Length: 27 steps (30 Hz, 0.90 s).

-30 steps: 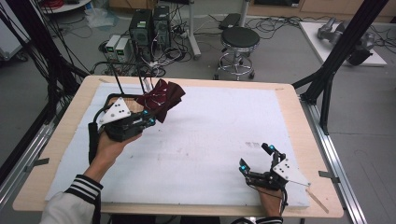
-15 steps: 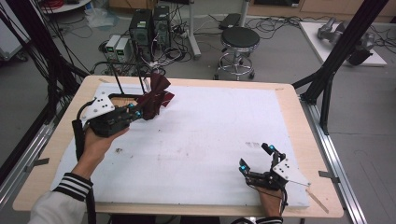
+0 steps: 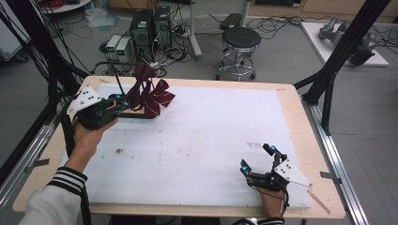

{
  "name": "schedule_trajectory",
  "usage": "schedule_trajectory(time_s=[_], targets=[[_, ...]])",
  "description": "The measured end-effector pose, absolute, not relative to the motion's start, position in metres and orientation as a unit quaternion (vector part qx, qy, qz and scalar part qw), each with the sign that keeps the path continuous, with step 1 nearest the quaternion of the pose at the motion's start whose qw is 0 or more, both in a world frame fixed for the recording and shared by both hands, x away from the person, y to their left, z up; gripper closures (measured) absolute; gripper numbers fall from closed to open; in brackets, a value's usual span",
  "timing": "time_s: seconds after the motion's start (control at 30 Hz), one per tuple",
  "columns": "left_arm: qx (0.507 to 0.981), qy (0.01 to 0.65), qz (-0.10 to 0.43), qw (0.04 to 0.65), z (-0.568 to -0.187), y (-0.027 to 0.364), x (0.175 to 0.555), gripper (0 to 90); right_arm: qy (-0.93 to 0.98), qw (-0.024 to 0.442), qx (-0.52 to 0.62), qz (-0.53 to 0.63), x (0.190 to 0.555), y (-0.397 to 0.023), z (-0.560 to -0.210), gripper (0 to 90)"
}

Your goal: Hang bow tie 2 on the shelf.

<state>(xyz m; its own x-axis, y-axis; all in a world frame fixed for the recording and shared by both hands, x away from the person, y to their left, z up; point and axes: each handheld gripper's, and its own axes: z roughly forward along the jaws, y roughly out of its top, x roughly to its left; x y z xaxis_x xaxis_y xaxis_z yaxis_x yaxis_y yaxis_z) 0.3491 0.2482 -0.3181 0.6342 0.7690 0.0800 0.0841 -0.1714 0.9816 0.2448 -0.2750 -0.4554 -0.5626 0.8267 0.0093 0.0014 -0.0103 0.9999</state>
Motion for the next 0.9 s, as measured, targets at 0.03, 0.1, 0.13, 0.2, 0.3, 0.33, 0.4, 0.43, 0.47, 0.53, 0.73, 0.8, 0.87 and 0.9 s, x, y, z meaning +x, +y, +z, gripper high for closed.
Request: schedule_trajectory(time_s=[0.03, 0.1, 0.13, 0.2, 0.3, 0.33, 0.4, 0.43, 0.47, 0.53, 0.73, 0.8, 0.87, 0.9], targets=[[0.701, 0.306, 0.303, 0.568, -0.318, 0.250, 0.350, 82.9, 0.622, 0.329, 0.333, 0.628, 0.245, -0.275, -0.455, 0.8], [0.701, 0.310, 0.306, 0.565, -0.318, 0.252, 0.353, 82.9, 0.622, 0.329, 0.333, 0.627, 0.245, -0.275, -0.455, 0.8], [0.701, 0.310, 0.306, 0.565, -0.318, 0.252, 0.353, 82.9, 0.622, 0.328, 0.333, 0.628, 0.245, -0.275, -0.455, 0.8], [0.698, 0.314, 0.311, 0.564, -0.318, 0.255, 0.355, 82.9, 0.622, 0.328, 0.333, 0.629, 0.245, -0.275, -0.455, 0.8], [0.693, 0.321, 0.316, 0.563, -0.319, 0.257, 0.359, 82.9, 0.622, 0.328, 0.333, 0.628, 0.245, -0.275, -0.455, 0.8], [0.692, 0.324, 0.318, 0.561, -0.319, 0.258, 0.361, 82.9, 0.622, 0.328, 0.332, 0.629, 0.245, -0.275, -0.456, 0.8], [0.692, 0.328, 0.320, 0.558, -0.320, 0.258, 0.364, 82.9, 0.622, 0.328, 0.333, 0.628, 0.245, -0.275, -0.456, 0.8], [0.693, 0.329, 0.321, 0.555, -0.321, 0.258, 0.366, 82.8, 0.622, 0.329, 0.333, 0.628, 0.245, -0.275, -0.455, 0.8], [0.693, 0.330, 0.322, 0.554, -0.321, 0.258, 0.368, 82.8, 0.622, 0.328, 0.334, 0.628, 0.245, -0.275, -0.455, 0.8], [0.689, 0.334, 0.324, 0.555, -0.320, 0.259, 0.371, 82.8, 0.622, 0.329, 0.333, 0.628, 0.245, -0.275, -0.455, 0.9], [0.684, 0.346, 0.331, 0.550, -0.320, 0.259, 0.381, 82.8, 0.621, 0.330, 0.332, 0.628, 0.245, -0.275, -0.456, 0.8], [0.683, 0.350, 0.332, 0.548, -0.320, 0.259, 0.384, 82.8, 0.621, 0.330, 0.333, 0.628, 0.245, -0.275, -0.456, 0.8], [0.683, 0.354, 0.333, 0.546, -0.321, 0.260, 0.387, 82.8, 0.621, 0.328, 0.334, 0.628, 0.245, -0.275, -0.456, 0.8], [0.681, 0.356, 0.334, 0.546, -0.322, 0.260, 0.388, 82.8, 0.621, 0.332, 0.330, 0.628, 0.245, -0.276, -0.456, 0.8]])
